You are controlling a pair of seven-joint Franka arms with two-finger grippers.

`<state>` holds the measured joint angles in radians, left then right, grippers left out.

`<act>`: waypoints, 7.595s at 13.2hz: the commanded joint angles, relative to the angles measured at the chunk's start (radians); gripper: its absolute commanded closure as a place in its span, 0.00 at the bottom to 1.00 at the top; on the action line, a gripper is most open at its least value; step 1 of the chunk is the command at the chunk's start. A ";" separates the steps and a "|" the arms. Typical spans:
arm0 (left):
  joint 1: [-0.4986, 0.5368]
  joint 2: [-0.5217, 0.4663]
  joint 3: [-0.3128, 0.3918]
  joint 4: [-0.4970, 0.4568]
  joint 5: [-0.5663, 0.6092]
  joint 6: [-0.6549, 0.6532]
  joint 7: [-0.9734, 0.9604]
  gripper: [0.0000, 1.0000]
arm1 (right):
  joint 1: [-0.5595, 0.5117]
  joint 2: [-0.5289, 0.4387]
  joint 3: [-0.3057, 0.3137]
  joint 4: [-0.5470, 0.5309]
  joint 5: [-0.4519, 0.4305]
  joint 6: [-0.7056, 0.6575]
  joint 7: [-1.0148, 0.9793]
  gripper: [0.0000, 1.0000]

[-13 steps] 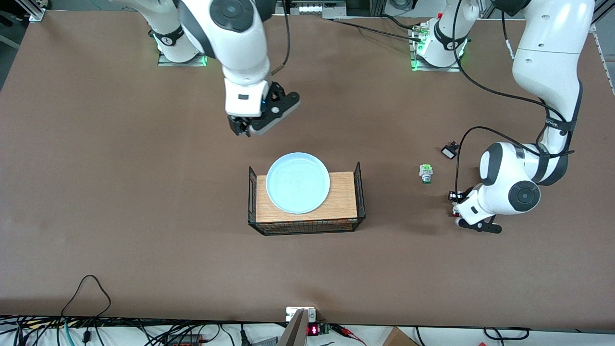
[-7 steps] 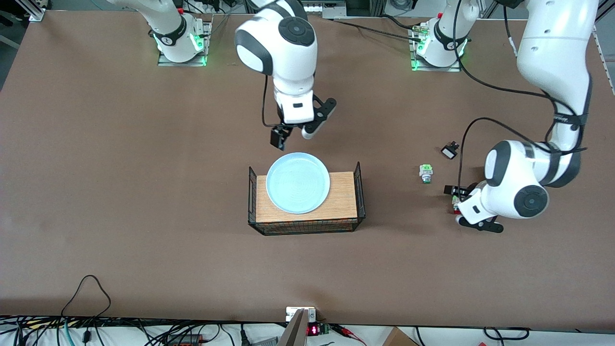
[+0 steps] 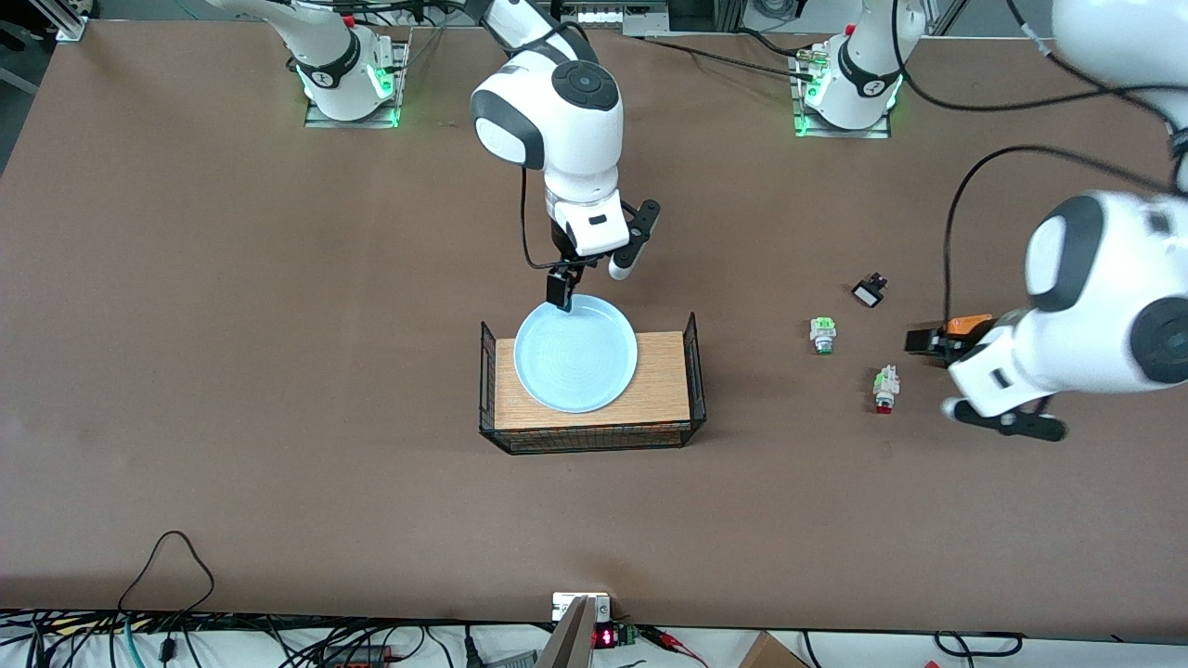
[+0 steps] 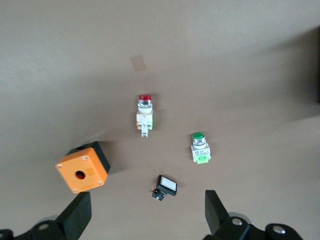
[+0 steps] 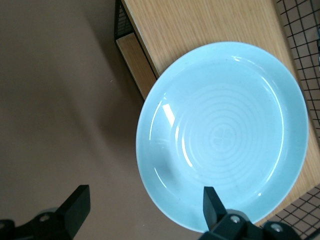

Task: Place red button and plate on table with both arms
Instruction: 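Open the left gripper and withdraw while the right gripper grips the plate, then lift the blue plate off the tray with the right gripper, then carry the plate away from the tray with the right gripper, then lower the plate flat onto the table with the right gripper, then open the right gripper and release the plate rim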

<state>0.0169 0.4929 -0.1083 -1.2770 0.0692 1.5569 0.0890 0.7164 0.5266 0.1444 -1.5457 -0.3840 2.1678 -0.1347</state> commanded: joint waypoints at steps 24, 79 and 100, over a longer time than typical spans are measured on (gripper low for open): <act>0.060 -0.433 -0.014 -0.355 -0.048 0.101 -0.092 0.00 | 0.040 0.006 -0.006 0.001 -0.047 0.008 -0.009 1.00; 0.061 -0.568 -0.034 -0.527 -0.049 0.170 -0.092 0.00 | -0.721 -0.208 -0.048 -0.801 0.220 0.713 -0.951 1.00; 0.069 -0.553 -0.033 -0.513 -0.049 0.161 -0.091 0.00 | -0.750 -0.260 -0.052 -0.369 0.315 0.108 -0.897 0.00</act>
<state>0.0753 -0.0691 -0.1393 -1.8180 0.0348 1.7429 -0.0127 -0.0252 0.2611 0.0857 -1.9748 -0.0921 2.3657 -1.0751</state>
